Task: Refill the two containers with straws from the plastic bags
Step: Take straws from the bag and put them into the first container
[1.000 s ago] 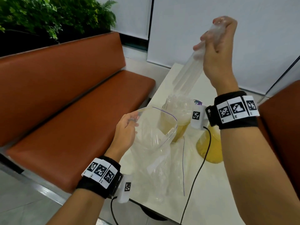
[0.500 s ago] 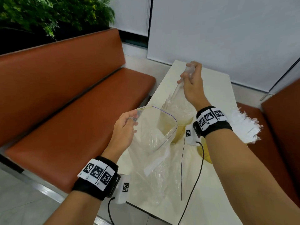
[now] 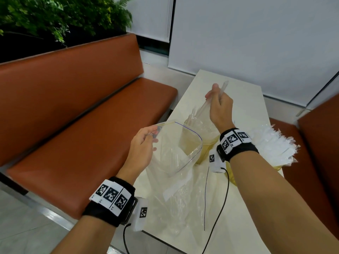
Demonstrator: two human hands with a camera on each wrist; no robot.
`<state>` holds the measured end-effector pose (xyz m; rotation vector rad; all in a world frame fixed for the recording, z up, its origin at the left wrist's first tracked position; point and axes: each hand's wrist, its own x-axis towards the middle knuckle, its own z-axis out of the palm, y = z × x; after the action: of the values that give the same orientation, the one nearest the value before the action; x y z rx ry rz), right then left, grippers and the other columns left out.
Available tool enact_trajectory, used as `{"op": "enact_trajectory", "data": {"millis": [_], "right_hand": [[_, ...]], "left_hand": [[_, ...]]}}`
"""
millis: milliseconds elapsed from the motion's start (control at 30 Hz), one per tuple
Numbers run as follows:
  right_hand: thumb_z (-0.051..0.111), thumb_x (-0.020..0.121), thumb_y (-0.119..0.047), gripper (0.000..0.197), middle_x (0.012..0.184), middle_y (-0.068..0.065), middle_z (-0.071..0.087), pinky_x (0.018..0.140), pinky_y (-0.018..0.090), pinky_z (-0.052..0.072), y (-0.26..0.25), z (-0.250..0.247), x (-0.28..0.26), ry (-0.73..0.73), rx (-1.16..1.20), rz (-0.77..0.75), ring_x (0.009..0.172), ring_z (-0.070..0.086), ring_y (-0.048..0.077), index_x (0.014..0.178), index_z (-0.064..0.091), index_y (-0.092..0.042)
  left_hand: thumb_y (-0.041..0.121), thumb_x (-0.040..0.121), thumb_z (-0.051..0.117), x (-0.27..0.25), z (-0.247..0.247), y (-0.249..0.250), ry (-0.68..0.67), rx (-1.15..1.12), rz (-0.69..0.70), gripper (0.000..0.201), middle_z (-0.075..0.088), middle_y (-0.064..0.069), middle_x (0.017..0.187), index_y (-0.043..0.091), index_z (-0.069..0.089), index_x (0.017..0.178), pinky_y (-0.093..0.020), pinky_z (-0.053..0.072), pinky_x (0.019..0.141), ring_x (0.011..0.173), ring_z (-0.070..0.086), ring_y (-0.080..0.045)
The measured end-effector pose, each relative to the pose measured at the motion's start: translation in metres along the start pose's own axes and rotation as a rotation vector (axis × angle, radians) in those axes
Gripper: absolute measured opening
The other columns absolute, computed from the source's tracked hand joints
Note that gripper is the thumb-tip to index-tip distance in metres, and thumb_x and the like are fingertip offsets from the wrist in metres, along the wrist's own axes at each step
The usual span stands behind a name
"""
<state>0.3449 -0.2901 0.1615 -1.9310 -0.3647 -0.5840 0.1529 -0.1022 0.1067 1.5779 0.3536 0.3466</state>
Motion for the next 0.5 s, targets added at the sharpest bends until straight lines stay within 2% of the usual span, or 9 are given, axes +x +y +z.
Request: {"op": "enact_trajectory", "data": {"millis": [33, 67, 133, 167, 233, 300, 400, 467, 500], "right_hand": [[0.034, 0.106, -0.047, 0.058, 0.071, -0.001, 0.06, 0.065, 0.02, 0.044, 0.001, 0.0, -0.003, 0.003, -0.019, -0.003, 0.067, 0.056, 0.011, 0.084, 0.071, -0.009], [0.03, 0.105, -0.047, 0.058, 0.075, -0.001, 0.059, 0.07, 0.025, 0.045, 0.004, 0.001, -0.006, -0.01, -0.067, -0.017, 0.074, 0.056, 0.015, 0.088, 0.072, -0.011], [0.029, 0.103, -0.043, 0.05, 0.108, 0.008, 0.06, 0.094, 0.039, 0.045, 0.012, 0.003, -0.013, -0.087, -0.291, -0.048, 0.106, 0.052, 0.026, 0.112, 0.069, -0.015], [0.033, 0.102, -0.038, 0.044, 0.127, 0.013, 0.055, 0.107, 0.046, 0.039, 0.017, 0.005, -0.017, -0.137, -0.444, -0.068, 0.123, 0.046, 0.03, 0.127, 0.063, -0.016], [0.05, 0.099, -0.029, 0.047, 0.146, 0.017, 0.042, 0.118, 0.048, 0.028, 0.026, 0.005, -0.022, -0.181, -0.544, -0.089, 0.139, 0.034, 0.035, 0.145, 0.048, -0.021], [0.065, 0.088, -0.022, 0.064, 0.147, 0.014, 0.04, 0.115, 0.038, 0.031, 0.022, 0.001, -0.023, -0.09, -0.39, -0.104, 0.138, 0.036, 0.032, 0.148, 0.044, -0.021], [0.071, 0.078, -0.011, 0.074, 0.143, 0.008, 0.045, 0.108, 0.01, 0.027, 0.001, -0.01, -0.014, 0.076, -0.23, -0.256, 0.133, 0.044, 0.024, 0.146, 0.043, -0.017], [0.064, 0.084, -0.006, 0.067, 0.146, 0.007, 0.046, 0.107, 0.003, 0.023, -0.013, -0.014, -0.006, 0.018, -0.283, -0.391, 0.137, 0.042, 0.022, 0.147, 0.046, -0.017], [0.058, 0.089, -0.005, 0.06, 0.148, 0.005, 0.047, 0.107, 0.006, 0.025, -0.016, -0.014, -0.004, -0.035, -0.349, -0.446, 0.139, 0.041, 0.022, 0.147, 0.049, -0.018]], "left_hand": [[0.01, 0.105, 0.036, 0.0, 0.001, 0.0, -0.002, 0.001, 0.001, 0.038, 0.065, 0.001, 0.128, 0.02, 0.066, 0.126, -0.025, 0.049, 0.074, 0.1, 0.065, -0.014], [0.01, 0.105, 0.036, 0.0, 0.001, 0.001, -0.004, 0.002, 0.002, 0.038, 0.065, 0.001, 0.128, 0.02, 0.066, 0.126, -0.026, 0.05, 0.074, 0.1, 0.065, -0.014], [0.011, 0.105, 0.036, -0.001, 0.001, 0.001, -0.009, 0.007, 0.006, 0.037, 0.066, 0.002, 0.128, 0.02, 0.065, 0.127, -0.027, 0.051, 0.076, 0.101, 0.065, -0.013], [0.011, 0.106, 0.036, -0.002, 0.002, 0.002, -0.01, 0.011, 0.008, 0.038, 0.066, 0.002, 0.127, 0.02, 0.065, 0.127, -0.027, 0.051, 0.077, 0.101, 0.065, -0.013], [0.012, 0.106, 0.036, -0.003, 0.003, 0.003, -0.008, 0.017, 0.01, 0.037, 0.066, 0.002, 0.126, 0.021, 0.065, 0.127, -0.028, 0.053, 0.078, 0.101, 0.065, -0.012], [0.012, 0.106, 0.036, -0.004, 0.004, 0.004, -0.008, 0.022, 0.014, 0.037, 0.065, 0.003, 0.124, 0.021, 0.066, 0.127, -0.028, 0.054, 0.079, 0.102, 0.065, -0.011], [0.014, 0.107, 0.037, -0.005, 0.004, 0.005, -0.017, 0.022, 0.014, 0.036, 0.064, 0.004, 0.124, 0.023, 0.066, 0.127, -0.03, 0.055, 0.081, 0.103, 0.064, -0.011], [0.014, 0.107, 0.037, -0.006, 0.004, 0.006, -0.02, 0.02, 0.01, 0.036, 0.064, 0.004, 0.124, 0.023, 0.066, 0.127, -0.032, 0.056, 0.085, 0.104, 0.064, -0.011], [0.014, 0.107, 0.036, -0.006, 0.004, 0.007, -0.02, 0.02, 0.01, 0.036, 0.064, 0.005, 0.124, 0.023, 0.066, 0.127, -0.033, 0.057, 0.086, 0.104, 0.064, -0.011]]}}
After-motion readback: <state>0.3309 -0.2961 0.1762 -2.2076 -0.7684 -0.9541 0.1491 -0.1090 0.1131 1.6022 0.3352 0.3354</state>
